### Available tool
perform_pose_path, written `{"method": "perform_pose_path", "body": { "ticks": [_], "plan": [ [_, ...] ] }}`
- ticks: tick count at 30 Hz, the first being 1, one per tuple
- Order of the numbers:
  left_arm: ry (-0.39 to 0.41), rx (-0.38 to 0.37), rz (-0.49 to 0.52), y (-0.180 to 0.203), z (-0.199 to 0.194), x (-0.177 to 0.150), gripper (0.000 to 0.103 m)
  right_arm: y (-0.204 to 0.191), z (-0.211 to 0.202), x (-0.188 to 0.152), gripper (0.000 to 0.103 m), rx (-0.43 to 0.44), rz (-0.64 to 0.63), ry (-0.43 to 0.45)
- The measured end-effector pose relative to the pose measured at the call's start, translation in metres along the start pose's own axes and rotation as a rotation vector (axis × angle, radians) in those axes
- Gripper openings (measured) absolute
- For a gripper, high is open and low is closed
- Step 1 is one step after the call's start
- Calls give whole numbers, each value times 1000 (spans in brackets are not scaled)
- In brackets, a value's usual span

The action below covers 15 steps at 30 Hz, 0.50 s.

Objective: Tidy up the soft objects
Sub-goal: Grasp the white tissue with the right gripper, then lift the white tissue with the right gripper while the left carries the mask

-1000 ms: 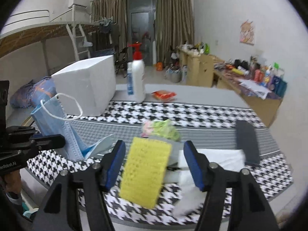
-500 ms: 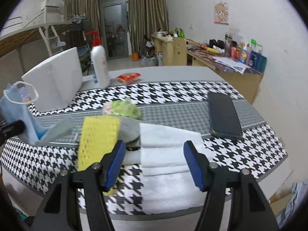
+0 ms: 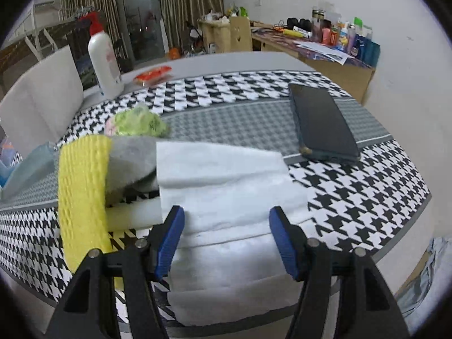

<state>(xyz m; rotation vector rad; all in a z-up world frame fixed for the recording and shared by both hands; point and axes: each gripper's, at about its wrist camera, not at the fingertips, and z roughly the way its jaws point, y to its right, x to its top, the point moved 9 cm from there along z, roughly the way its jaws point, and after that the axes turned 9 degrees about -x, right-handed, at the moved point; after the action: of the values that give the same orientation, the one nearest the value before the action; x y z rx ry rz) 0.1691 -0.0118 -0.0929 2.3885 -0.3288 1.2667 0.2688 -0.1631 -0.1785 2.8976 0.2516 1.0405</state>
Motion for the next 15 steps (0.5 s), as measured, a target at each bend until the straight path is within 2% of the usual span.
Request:
{"method": "perform_pose_path", "body": {
  "ticks": [4, 8, 12, 14, 15],
  "plan": [
    [-6, -5, -2, -1, 1, -2, 4, 2, 3, 0, 60, -31, 0, -2],
    [-7, -8, -6, -2, 1, -1, 4, 3, 3, 0, 57, -51, -15, 1],
    [-11, -10, -11, -4, 3, -2, 4, -4, 3, 2, 41, -22, -33, -6],
    [-12, -13, -10, -4, 2, -3, 4, -5, 3, 3, 29, -26, -34, -6],
    [-12, -10, -8, -4, 2, -3, 4, -4, 4, 5, 17, -26, -31, -2]
  ]
}}
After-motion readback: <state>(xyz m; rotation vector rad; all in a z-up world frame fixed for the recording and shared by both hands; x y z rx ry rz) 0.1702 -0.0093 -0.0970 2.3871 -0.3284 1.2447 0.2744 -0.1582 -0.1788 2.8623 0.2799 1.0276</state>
